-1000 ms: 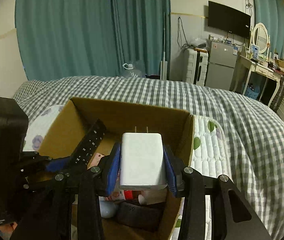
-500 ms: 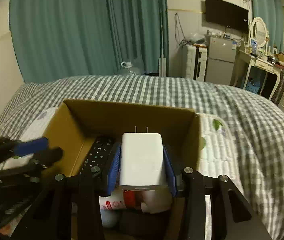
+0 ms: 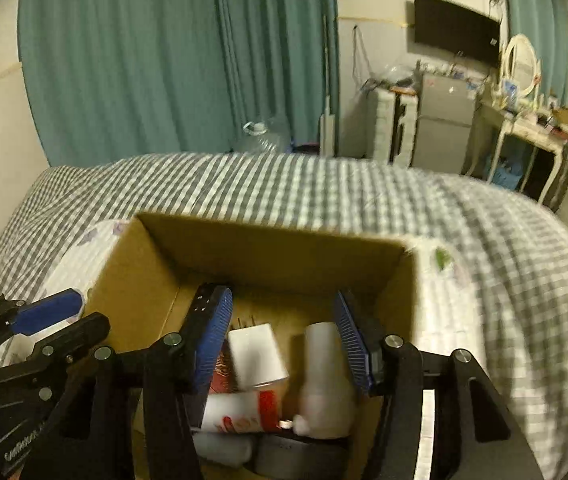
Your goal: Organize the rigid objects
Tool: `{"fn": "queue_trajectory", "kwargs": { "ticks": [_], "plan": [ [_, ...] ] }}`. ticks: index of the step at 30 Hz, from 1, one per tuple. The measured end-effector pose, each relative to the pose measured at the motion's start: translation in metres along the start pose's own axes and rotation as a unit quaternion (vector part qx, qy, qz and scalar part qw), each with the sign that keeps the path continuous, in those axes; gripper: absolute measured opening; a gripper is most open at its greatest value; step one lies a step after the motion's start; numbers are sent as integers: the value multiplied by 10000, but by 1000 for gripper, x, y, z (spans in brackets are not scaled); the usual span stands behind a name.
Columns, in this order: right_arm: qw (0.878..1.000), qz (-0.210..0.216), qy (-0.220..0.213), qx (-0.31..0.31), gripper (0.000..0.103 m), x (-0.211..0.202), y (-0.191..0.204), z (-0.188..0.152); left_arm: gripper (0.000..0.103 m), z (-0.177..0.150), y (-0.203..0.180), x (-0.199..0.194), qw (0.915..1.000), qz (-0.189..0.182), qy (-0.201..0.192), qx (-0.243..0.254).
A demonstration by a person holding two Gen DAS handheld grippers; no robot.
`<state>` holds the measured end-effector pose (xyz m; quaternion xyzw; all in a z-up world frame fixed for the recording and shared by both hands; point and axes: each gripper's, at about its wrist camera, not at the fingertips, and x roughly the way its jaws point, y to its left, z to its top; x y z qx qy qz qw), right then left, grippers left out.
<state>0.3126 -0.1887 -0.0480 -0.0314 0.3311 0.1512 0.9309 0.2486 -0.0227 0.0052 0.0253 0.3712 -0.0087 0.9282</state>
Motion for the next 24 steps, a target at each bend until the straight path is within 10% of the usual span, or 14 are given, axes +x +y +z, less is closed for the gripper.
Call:
{"fn": "queue_trajectory", "kwargs": {
  "ticks": [9, 14, 24],
  "plan": [
    [9966, -402, -712, -25, 53, -159, -8, 22, 33, 19, -19, -135, 9942, -59, -1073, 76],
    [9920, -527, -1142, -126, 56, -236, 6, 20, 61, 13, -21, -203, 9857, -19, -1680, 121],
    [9823, -597, -1748, 303, 97, -289, 11, -35, 86, -28, -14, -240, 9759, 324, -2155, 119]
  ]
}}
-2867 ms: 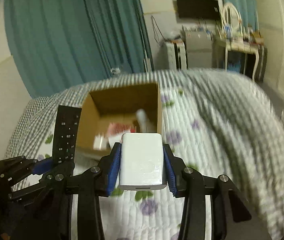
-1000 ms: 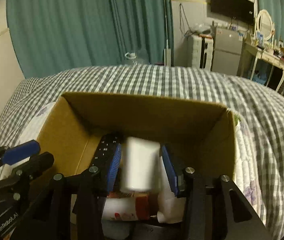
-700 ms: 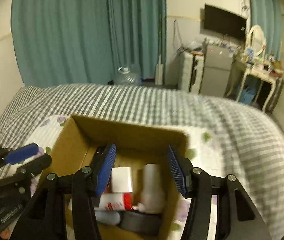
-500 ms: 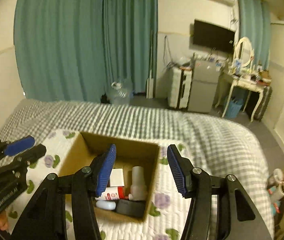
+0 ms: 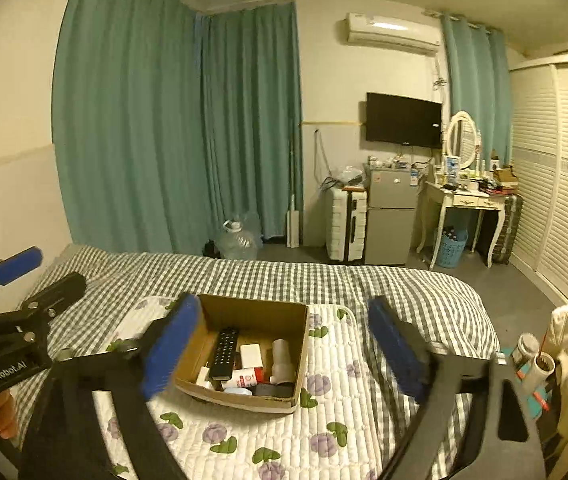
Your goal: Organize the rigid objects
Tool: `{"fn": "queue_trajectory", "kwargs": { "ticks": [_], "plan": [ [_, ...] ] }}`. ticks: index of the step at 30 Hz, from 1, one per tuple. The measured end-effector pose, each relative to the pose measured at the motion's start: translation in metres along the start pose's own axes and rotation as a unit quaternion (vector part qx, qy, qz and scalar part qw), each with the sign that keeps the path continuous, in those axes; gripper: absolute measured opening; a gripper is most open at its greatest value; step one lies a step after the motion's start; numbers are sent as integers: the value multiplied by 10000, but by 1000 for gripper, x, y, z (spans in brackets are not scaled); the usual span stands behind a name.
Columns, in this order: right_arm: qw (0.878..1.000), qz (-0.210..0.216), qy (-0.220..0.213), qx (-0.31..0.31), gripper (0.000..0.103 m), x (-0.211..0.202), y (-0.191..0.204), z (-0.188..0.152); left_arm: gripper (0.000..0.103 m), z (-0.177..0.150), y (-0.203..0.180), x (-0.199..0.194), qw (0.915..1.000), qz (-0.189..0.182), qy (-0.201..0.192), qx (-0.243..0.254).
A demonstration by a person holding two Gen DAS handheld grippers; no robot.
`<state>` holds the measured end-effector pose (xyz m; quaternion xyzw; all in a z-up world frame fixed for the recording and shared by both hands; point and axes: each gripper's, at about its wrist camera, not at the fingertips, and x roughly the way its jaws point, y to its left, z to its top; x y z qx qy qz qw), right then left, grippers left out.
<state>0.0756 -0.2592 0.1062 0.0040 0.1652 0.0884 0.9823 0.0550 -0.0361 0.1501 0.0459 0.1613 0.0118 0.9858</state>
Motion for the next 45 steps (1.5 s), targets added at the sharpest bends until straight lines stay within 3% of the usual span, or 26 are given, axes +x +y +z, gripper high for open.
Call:
{"fn": "queue_trajectory", "kwargs": {
  "ticks": [2, 7, 11, 20, 30, 45],
  "plan": [
    [9999, -43, -95, 15, 102, -2, -1, -10, 88, -14, 5, 1, 9999, 67, -64, -93],
    [9997, 37, -150, 173, 103, 11, -6, -43, 90, -49, 3, 13, 9995, 220, -9, -212],
    [9997, -147, -197, -74, 103, 22, -4, -70, 90, -73, -9, 27, 9997, 170, 86, -137],
    [9998, 108, 144, 79, 103, 58, 4, -102, 90, -107, -11, 39, 9992, 242, 308, -66],
    [9997, 27, 239, 19, 103, 61, 6, -109, 90, -114, 1, 48, 9979, 342, 481, -252],
    [9993, -24, 359, 45, 103, 67, 3, -113, 90, -112, -3, 44, 9983, 356, 458, -96]
  ]
}}
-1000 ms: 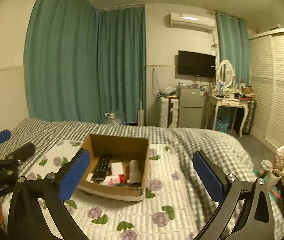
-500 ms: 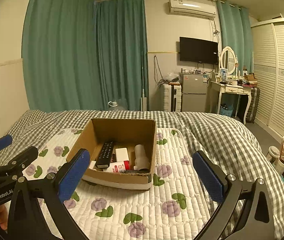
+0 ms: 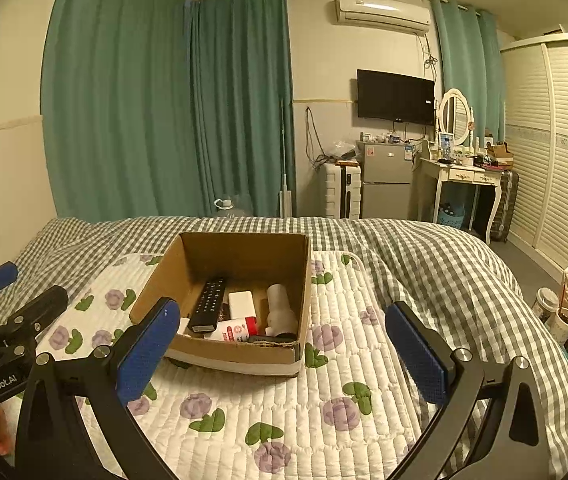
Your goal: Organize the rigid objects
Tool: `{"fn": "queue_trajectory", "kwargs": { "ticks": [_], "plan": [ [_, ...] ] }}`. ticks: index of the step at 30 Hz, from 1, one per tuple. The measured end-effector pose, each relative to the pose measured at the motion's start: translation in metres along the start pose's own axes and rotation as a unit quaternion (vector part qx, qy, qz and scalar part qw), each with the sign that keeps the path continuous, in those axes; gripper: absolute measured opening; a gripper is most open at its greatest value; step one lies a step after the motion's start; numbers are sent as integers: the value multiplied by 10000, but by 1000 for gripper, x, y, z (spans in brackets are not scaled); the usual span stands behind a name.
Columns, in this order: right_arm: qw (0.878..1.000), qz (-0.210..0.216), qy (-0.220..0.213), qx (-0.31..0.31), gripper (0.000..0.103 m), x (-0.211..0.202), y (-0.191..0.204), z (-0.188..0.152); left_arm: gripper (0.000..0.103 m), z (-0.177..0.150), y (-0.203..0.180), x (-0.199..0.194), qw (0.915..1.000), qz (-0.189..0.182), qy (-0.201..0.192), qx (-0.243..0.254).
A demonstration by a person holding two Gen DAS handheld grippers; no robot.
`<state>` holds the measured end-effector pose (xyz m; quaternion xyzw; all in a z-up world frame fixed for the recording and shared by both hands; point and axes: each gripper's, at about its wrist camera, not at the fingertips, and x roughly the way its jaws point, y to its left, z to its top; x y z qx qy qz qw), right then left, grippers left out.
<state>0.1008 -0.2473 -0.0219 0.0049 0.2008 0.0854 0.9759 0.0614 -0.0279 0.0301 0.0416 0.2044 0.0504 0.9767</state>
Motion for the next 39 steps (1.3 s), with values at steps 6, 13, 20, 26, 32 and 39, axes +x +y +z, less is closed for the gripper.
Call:
{"fn": "queue_trajectory", "kwargs": {
  "ticks": [6, 13, 20, 26, 32, 39],
  "plan": [
    [10000, -3, 31, -21, 103, 1, 1, -2, 90, 1, 0, 2, 9999, -3, 117, 28],
    [10000, -1, 63, -25, 103, 3, 1, -4, 90, 3, 2, 6, 9995, 57, 291, 54],
    [10000, 7, 36, -15, 103, 3, 0, -5, 90, 2, 2, 7, 9994, 124, 309, 82],
    [10000, 26, 51, -9, 103, 3, 0, -5, 90, 3, 3, 6, 9996, 113, 275, 19],
    [10000, 34, 61, -28, 103, 3, 0, -5, 90, 3, 5, 5, 9997, 102, 231, -32],
    [9999, 38, 94, -41, 103, 3, 1, -6, 90, 3, 3, 4, 9998, 107, 183, 31]
  ]
}}
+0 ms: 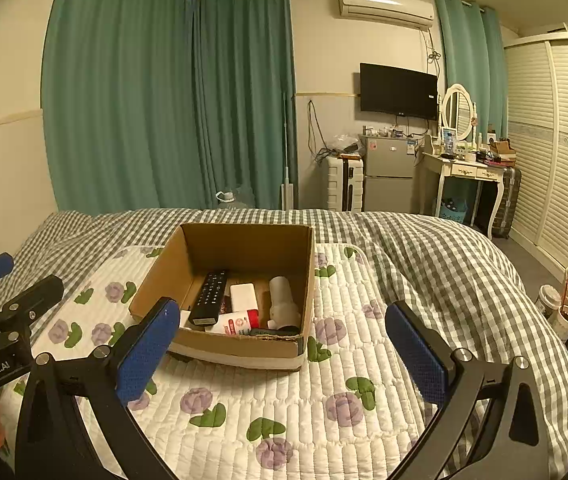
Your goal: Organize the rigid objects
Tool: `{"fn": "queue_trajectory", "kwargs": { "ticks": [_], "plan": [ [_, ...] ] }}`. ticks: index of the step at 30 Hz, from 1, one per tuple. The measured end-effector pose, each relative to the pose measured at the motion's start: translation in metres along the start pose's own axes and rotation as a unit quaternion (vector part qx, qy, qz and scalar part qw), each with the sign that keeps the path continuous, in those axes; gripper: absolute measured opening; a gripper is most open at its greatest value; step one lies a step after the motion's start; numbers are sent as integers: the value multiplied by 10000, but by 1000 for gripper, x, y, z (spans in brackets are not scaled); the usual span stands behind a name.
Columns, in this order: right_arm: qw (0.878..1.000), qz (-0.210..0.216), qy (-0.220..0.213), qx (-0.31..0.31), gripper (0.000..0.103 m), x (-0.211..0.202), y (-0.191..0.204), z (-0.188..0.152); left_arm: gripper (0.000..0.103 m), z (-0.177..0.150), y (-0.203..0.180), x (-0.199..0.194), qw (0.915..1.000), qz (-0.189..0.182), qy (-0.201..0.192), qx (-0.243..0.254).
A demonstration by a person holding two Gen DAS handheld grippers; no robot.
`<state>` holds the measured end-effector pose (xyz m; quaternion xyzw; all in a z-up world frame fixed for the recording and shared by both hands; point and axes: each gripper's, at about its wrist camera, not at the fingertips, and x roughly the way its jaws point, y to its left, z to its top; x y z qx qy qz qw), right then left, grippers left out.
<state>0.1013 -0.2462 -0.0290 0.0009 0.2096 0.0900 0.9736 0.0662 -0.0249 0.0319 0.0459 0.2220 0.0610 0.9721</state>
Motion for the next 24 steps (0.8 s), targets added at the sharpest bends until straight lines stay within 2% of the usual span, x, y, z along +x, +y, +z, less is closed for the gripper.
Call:
{"fn": "queue_trajectory", "kwargs": {
  "ticks": [24],
  "plan": [
    [10000, 19, 24, -20, 103, 1, 1, -1, 90, -1, 1, 0, 10000, -39, 22, -54]
  ]
}}
